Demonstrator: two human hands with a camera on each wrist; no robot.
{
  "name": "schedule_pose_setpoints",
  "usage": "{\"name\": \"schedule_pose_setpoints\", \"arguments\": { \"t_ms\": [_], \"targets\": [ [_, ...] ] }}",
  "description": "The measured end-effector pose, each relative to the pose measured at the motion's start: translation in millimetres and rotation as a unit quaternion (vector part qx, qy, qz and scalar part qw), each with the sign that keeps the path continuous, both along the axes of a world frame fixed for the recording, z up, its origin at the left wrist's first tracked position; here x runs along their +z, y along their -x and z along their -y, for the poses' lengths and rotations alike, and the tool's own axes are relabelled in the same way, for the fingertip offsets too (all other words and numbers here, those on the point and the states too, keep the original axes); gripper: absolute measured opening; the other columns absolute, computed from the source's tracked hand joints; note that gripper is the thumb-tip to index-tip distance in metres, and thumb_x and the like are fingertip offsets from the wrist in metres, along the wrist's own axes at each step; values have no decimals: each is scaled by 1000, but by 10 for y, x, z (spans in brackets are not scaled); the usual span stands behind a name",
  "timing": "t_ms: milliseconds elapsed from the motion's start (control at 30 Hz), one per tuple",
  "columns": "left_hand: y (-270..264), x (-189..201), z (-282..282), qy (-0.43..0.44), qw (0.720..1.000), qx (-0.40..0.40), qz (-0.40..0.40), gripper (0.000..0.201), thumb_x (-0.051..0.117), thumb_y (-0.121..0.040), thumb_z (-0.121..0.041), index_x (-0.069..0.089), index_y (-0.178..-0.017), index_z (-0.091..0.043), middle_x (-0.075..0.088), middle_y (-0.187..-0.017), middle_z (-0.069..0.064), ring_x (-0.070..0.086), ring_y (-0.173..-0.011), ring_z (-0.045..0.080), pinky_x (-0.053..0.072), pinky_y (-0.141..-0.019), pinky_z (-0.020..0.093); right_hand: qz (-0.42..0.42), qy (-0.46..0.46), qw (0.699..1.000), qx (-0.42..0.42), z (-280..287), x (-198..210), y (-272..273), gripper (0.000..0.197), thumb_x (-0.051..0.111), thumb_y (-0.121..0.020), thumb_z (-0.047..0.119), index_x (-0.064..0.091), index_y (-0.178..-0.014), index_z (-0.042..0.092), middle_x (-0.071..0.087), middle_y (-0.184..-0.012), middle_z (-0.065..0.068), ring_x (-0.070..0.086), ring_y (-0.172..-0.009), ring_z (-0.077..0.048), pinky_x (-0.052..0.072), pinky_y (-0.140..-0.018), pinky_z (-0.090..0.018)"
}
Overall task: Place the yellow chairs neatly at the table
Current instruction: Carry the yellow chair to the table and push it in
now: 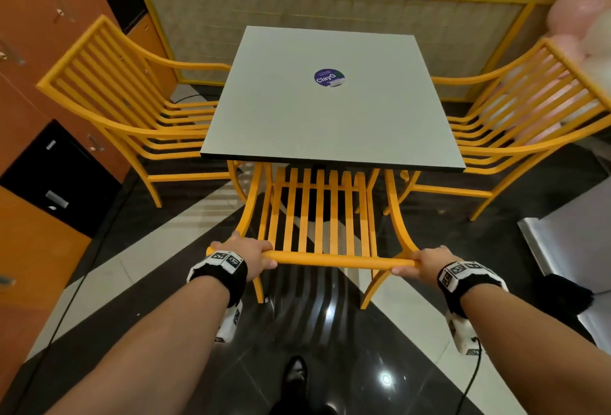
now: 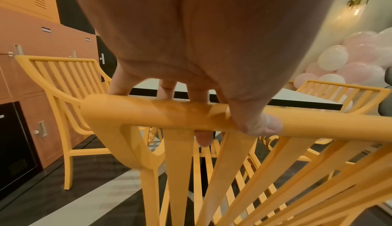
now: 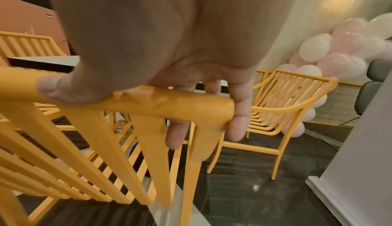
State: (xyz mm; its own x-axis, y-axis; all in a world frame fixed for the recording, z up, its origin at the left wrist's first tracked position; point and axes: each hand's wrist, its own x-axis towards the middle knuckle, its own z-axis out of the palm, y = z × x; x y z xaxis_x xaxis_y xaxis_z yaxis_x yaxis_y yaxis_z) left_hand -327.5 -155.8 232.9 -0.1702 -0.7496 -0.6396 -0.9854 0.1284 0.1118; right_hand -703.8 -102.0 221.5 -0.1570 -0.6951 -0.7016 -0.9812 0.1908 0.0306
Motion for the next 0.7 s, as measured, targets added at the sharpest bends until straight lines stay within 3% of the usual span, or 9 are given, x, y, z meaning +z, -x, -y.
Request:
{"name": "schedule_pose_setpoints", "arguments": {
  "t_ms": [67,200,300,466,600,700],
  "targets": [
    [18,-50,83,2,1000,3,-5,27,49,-89,-55,55,-114,-48,61,-123,-4,25,-140,33,17,-105,73,10,9,1000,-4,76,-15,25,69,37,-72,89,59,-119,43,55,-89,9,48,-124,-33,43,-103,-49],
    [90,-84,239,8,1000,-1,-12,33,49,-89,-54,53,-122,-48,61,-125,-5,26,-139,33,20,-105,72,13,17,999,-31,255,-22,113,74,41,-72,88,57,-128,43,66,-117,-2,43,-130,-36,44,-104,-52],
    [131,-70,367,6,1000,1,-12,33,49,-90,-53,53,-122,-47,60,-127,-4,23,-141,34,18,-106,73,8,18,999,-35,376,-43,135,76,42,-72,88,56,-129,40,65,-122,-4,41,-132,-36,44,-104,-52],
    [134,-59,517,13,1000,-9,-1,34,49,-90,-54,51,-124,-49,60,-128,-4,25,-140,33,20,-106,71,14,3,1000,-15,528,-126,169,99,29,-50,100,54,-129,45,64,-123,-2,44,-130,-37,38,-108,-55],
    [141,-78,571,23,1000,-21,1,39,47,-90,-57,48,-128,-50,60,-127,-6,28,-138,33,22,-106,71,-4,6,1000,-23,566,-46,122,76,44,-72,86,51,-134,43,54,-135,-6,36,-135,-40,39,-107,-56],
    [137,-86,590,15,1000,-25,-3,42,47,-90,-58,46,-131,-50,58,-130,-6,27,-139,32,19,-107,71,-5,6,1000,-30,557,-32,125,78,44,-70,85,51,-135,43,51,-137,-7,34,-136,-40,40,-106,-57]
  ]
}}
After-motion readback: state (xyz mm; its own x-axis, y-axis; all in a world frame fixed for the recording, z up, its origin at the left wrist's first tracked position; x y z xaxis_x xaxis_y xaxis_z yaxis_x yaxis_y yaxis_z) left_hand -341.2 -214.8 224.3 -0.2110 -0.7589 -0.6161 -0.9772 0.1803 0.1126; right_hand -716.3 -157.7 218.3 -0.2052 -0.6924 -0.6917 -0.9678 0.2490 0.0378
